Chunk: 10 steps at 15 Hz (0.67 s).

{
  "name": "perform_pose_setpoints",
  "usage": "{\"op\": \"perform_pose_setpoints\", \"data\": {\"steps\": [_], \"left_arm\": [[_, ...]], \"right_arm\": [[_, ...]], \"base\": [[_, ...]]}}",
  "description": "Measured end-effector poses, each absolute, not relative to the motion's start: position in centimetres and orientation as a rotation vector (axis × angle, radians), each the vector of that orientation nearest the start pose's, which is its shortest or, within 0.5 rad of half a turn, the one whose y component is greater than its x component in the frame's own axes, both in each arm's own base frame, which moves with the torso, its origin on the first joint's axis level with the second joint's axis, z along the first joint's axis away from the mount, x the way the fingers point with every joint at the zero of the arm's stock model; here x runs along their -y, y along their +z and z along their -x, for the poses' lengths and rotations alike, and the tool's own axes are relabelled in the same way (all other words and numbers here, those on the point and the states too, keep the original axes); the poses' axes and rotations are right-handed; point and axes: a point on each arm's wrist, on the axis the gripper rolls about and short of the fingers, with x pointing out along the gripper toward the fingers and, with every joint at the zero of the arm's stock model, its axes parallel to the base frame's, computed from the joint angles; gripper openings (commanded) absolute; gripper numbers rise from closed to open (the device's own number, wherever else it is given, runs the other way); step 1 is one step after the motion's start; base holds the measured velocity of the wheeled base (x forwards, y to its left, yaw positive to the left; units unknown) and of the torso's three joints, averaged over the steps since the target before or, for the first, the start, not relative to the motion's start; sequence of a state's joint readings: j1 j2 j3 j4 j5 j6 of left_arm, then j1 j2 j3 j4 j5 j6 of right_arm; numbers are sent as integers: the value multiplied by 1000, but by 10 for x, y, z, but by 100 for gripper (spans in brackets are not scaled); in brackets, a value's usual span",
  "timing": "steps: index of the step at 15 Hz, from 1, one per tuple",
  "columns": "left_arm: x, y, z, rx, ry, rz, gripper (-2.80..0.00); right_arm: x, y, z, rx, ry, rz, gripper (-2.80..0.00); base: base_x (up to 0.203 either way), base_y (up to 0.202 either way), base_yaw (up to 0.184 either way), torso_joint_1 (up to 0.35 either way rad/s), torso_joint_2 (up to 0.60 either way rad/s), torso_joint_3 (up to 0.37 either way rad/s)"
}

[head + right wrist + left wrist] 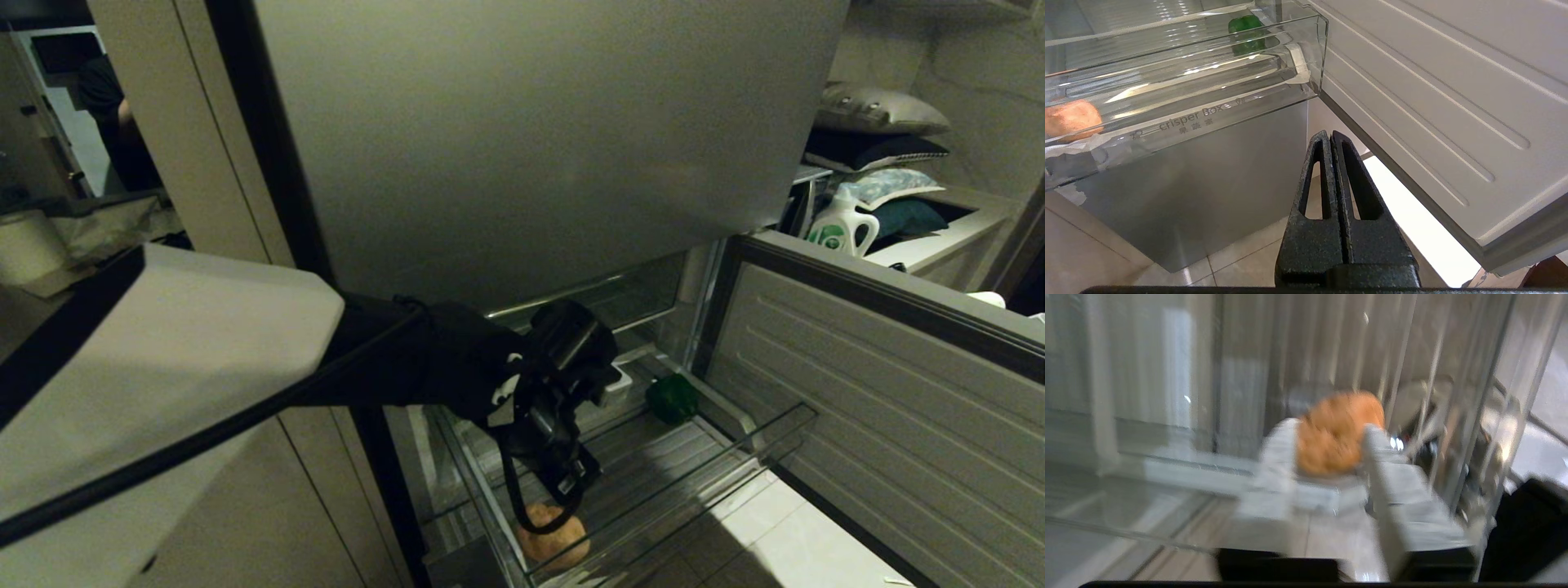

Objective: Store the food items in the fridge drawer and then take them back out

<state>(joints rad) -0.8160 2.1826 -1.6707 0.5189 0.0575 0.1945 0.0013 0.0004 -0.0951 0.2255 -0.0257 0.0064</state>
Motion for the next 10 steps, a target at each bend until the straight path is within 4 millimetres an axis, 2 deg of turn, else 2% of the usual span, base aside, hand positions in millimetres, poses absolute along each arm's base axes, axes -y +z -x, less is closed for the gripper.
{"op": "perform_pose_setpoints", "data": {"steps": [5,10], "left_arm": [[301,137,-283,-940,-832,-604,0],[307,122,-283,-970,-835,-625,0]], "right_arm": [[1,78,32,-131,-25,-4,-280],[1,79,32,-129,-25,-4,-280]], "base": [[0,0,0,0,0,0],[0,0,0,0,0,0]]}}
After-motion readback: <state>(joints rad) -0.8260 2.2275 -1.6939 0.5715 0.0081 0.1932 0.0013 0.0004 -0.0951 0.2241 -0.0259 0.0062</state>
